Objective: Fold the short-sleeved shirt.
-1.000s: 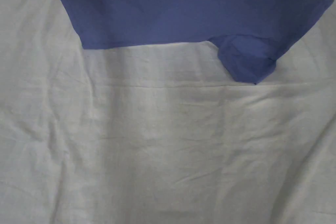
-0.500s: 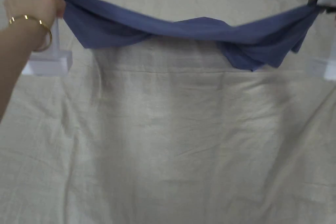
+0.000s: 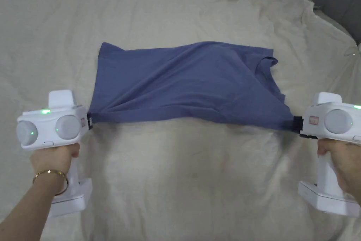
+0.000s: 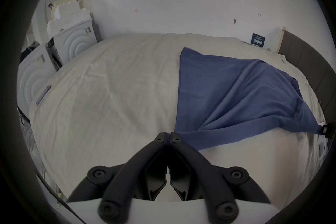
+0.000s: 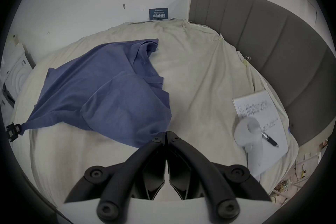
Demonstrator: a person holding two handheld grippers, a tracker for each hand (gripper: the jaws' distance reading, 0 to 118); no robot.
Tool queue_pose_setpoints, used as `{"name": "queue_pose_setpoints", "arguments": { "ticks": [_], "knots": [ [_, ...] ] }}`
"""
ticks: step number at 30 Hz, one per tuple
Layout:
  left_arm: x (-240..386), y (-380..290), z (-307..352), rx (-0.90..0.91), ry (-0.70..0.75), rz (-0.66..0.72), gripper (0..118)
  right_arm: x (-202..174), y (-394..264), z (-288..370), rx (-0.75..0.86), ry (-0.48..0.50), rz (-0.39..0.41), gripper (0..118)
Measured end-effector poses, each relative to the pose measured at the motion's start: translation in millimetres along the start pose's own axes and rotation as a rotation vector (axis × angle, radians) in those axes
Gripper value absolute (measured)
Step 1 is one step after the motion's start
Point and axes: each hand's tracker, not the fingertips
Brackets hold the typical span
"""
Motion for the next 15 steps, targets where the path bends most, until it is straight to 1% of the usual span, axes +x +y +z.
{"name": "queue_pose_setpoints", "arguments": {
  "ticks": [2, 4, 6, 8, 11, 15],
  "knots": [
    [-3.3, -19.7, 25.1, 0.009, 0.005, 0.003, 0, 6.8, -15.7, 16.0, 0.022, 0.008, 0.012, 0],
    [-16.8, -34.8, 35.9, 0.024, -0.002, 0.016, 0, 15.7, -27.9, 29.4, 0.03, 0.016, 0.058, 0],
    [-26.7, -47.6, 48.7, 0.031, 0.005, 0.035, 0, 24.8, -37.9, 39.5, 0.03, 0.002, 0.089, 0],
    [-38.2, -58.9, 61.9, 0.046, -0.001, 0.048, 0, 39.2, -46.7, 50.0, 0.034, 0.011, 0.077, 0],
    [-45.2, -75.5, 79.7, 0.067, -0.023, 0.048, 0, 54.8, -58.0, 66.6, 0.042, 0.037, 0.034, 0],
    [-46.8, -97.0, 98.2, 0.087, -0.048, 0.039, 0, 64.2, -70.4, 86.6, 0.087, 0.022, 0.038, 0]
  ]
}}
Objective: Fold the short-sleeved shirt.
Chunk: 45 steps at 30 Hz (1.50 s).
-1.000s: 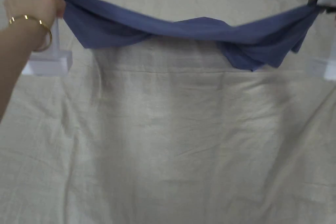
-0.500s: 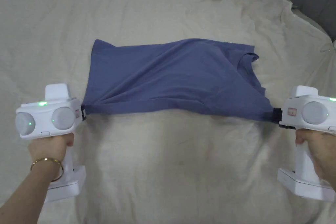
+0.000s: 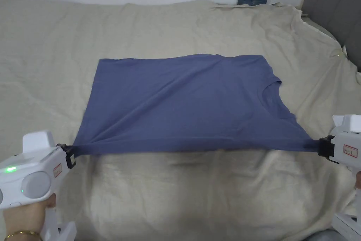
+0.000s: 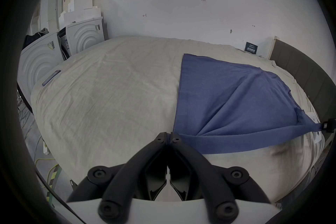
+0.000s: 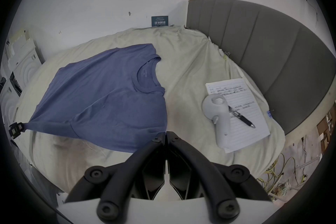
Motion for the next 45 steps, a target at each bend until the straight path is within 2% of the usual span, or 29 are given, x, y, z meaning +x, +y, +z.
{"name": "queue_pose_setpoints", "arguments": {
  "ticks": [9, 18, 25, 26, 27, 28, 29, 30, 31, 32, 33, 35, 40, 45],
  "knots": [
    [-5.9, -34.2, 26.4, -0.003, -0.005, -0.008, 0, 5.0, -43.1, 11.2, -0.045, 0.02, 0.038, 0],
    [-14.7, -54.8, 15.5, -0.098, 0.031, -0.029, 0, 1.6, -80.0, -10.7, -0.18, 0.016, 0.068, 0],
    [-11.3, -53.0, 4.9, -0.149, 0.042, -0.044, 0, -6.5, -84.1, -21.5, -0.219, 0.005, 0.113, 0],
    [-10.9, -52.9, 5.7, -0.153, 0.041, -0.05, 4, -8.1, -83.7, -21.7, -0.224, 0.016, 0.135, 1],
    [-10.9, -52.1, 8.3, -0.148, 0.045, -0.052, 17, -9.5, -83.5, -20.6, -0.213, 0.012, 0.141, 9],
    [-12.0, -50.5, 10.8, -0.148, 0.046, -0.051, 31, -10.1, -81.8, -18.8, -0.213, 0.011, 0.135, 29],
    [-14.3, -47.8, 12.8, -0.157, 0.045, -0.039, 54, -8.6, -79.5, -16.2, -0.215, 0.008, 0.138, 54],
    [-19.7, -46.9, 12.7, -0.179, 0.033, -0.015, 84, -6.4, -77.9, -13.3, -0.214, 0.014, 0.13, 82],
    [-24.9, -43.6, 13.8, -0.204, -0.005, 0.015, 102, -4.7, -74.6, -8.8, -0.205, 0.036, 0.108, 91],
    [-29.0, -40.4, 15.9, -0.204, -0.023, 0.033, 111, -3.0, -69.9, -3.9, -0.202, 0.049, 0.085, 92],
    [-33.2, -35.9, 20.1, -0.186, -0.029, 0.059, 115, -1.3, -64.7, 2.4, -0.192, 0.049, 0.071, 92],
    [-43.5, -25.2, 24.7, -0.167, -0.045, 0.126, 115, 0.5, -53.2, 14.9, -0.124, 0.046, 0.049, 92],
    [-50.7, 18.7, 49.4, 0.01, -0.107, 0.287, 115, -1.7, -14.8, 50.2, 0.042, 0.021, 0.066, 92],
    [-14.4, 50.6, 68.4, 0.202, -0.094, 0.166, 116, -14.1, 8.3, 77.0, 0.279, 0.052, 0.041, 94]
  ]
}}
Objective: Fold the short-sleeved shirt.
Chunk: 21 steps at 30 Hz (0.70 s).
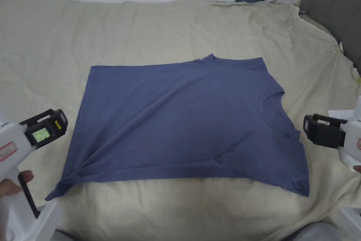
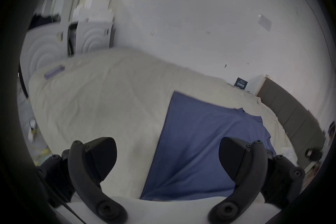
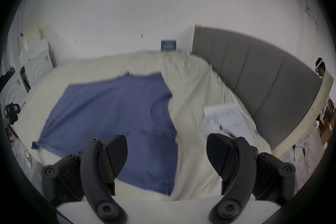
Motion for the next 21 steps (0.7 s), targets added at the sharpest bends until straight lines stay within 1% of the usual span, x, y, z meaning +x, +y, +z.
{"name": "queue_pose_setpoints", "arguments": {
  "ticks": [2, 4, 6, 8, 9, 10, 11, 12, 13, 14, 15, 16, 17, 18, 19, 20, 21],
  "knots": [
    [21.9, 0.0, 3.0, 0.068, 0.009, -0.088, 115, -9.8, 2.4, 4.4, 0.084, -0.011, 0.025, 97],
    [42.6, -5.5, 6.5, 0.155, 0.013, -0.178, 114, -19.1, 0.6, 6.3, 0.146, -0.005, 0.033, 102],
    [57.6, -13.5, 9.8, 0.202, 0.006, -0.245, 113, -24.4, -2.4, 7.6, 0.185, 0.012, 0.005, 103],
    [68.4, -20.2, 11.7, 0.228, -0.006, -0.277, 112, -29.8, -7.2, 8.1, 0.215, 0.015, -0.018, 103],
    [72.2, -24.6, 14.0, 0.247, -0.034, -0.286, 104, -31.6, -9.4, 8.6, 0.222, 0.021, -0.02, 103],
    [73.6, -28.2, 14.8, 0.259, -0.047, -0.288, 92, -33.1, -11.1, 9.5, 0.229, 0.027, -0.027, 103],
    [75.1, -31.0, 14.7, 0.256, -0.048, -0.285, 77, -34.4, -12.7, 10.7, 0.236, 0.039, -0.032, 103],
    [76.3, -33.4, 14.5, 0.253, -0.053, -0.279, 58, -35.4, -13.6, 11.2, 0.24, 0.047, -0.042, 102],
    [75.9, -34.7, 15.2, 0.246, -0.059, -0.271, 44, -36.0, -14.8, 12.6, 0.24, 0.054, -0.05, 102],
    [76.1, -36.7, 15.9, 0.245, -0.064, -0.268, 34, -36.1, -15.9, 14.2, 0.242, 0.066, -0.062, 97],
    [77.1, -38.8, 17.3, 0.245, -0.064, -0.268, 19, -36.1, -17.1, 16.1, 0.245, 0.081, -0.07, 84],
    [78.1, -40.5, 18.5, 0.249, -0.058, -0.274, 9, -36.8, -17.1, 16.6, 0.246, 0.085, -0.072, 68],
    [77.8, -40.5, 17.8, 0.253, -0.051, -0.281, 2, -37.6, -17.5, 17.2, 0.247, 0.081, -0.068, 50],
    [77.6, -40.8, 18.4, 0.255, -0.049, -0.285, 0, -38.1, -18.2, 17.5, 0.249, 0.079, -0.066, 29],
    [77.3, -40.3, 18.3, 0.252, -0.052, -0.286, 0, -38.2, -19.3, 17.8, 0.252, 0.077, -0.063, 16],
    [77.3, -40.4, 18.2, 0.244, -0.054, -0.286, 0, -36.8, -18.9, 15.8, 0.253, 0.078, -0.066, 6],
    [76.0, -40.0, 15.7, 0.236, -0.058, -0.289, 0, -35.9, -19.7, 16.0, 0.253, 0.078, -0.075, 1]
  ]
}}
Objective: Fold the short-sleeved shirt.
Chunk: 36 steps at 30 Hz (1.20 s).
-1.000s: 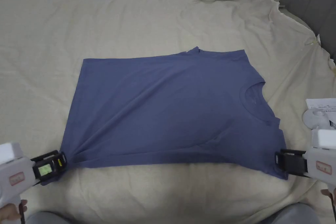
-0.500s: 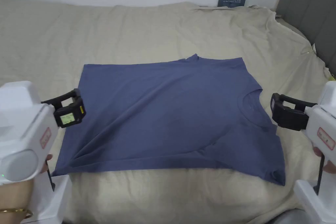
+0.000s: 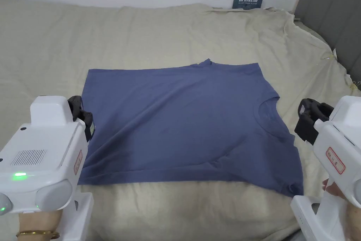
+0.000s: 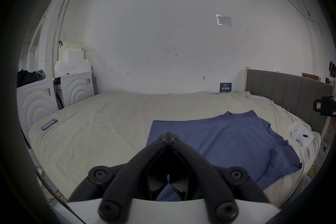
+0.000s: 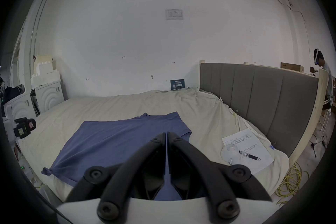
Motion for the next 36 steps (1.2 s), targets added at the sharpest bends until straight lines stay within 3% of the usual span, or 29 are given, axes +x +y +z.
{"name": "queue_pose_setpoints", "arguments": {
  "ticks": [16, 21, 23, 24, 26, 27, 30, 31, 36],
  "knots": [
    [2.0, -2.8, 1.1, -0.034, 0.005, -0.018, 0, 9.8, 2.2, -5.1, -0.097, -0.002, 0.007, 0],
    [-1.0, -1.2, 0.4, -0.039, 0.009, -0.011, 0, 23.3, 6.3, -26.4, -0.413, 0.01, 0.0, 0],
    [-1.3, -1.3, 0.6, -0.04, 0.008, -0.01, 0, 28.5, -2.0, -30.8, -0.427, 0.009, -0.012, 0],
    [-1.3, -2.0, 0.9, -0.042, 0.01, -0.013, 0, 29.8, -5.1, -36.2, -0.516, -0.014, 0.017, 0],
    [-1.3, -2.6, 1.0, -0.048, 0.009, -0.015, 0, 36.0, -15.1, -43.5, -0.567, -0.002, -0.022, 1],
    [-1.3, -3.0, 1.0, -0.05, 0.006, -0.013, 0, 38.8, -24.1, -45.5, -0.619, 0.002, -0.03, 12],
    [-0.1, -5.9, 1.0, -0.055, 0.009, -0.022, 0, 45.7, -45.4, -56.8, -0.738, -0.008, -0.043, 78],
    [0.1, -6.4, 1.1, -0.056, 0.008, -0.023, 0, 46.3, -53.4, -57.2, -0.751, -0.007, -0.035, 87],
    [-0.9, -9.8, 1.3, -0.071, 0.006, -0.013, 0, 47.3, -82.6, -60.5, -0.791, -0.034, -0.052, 88]
  ]
}}
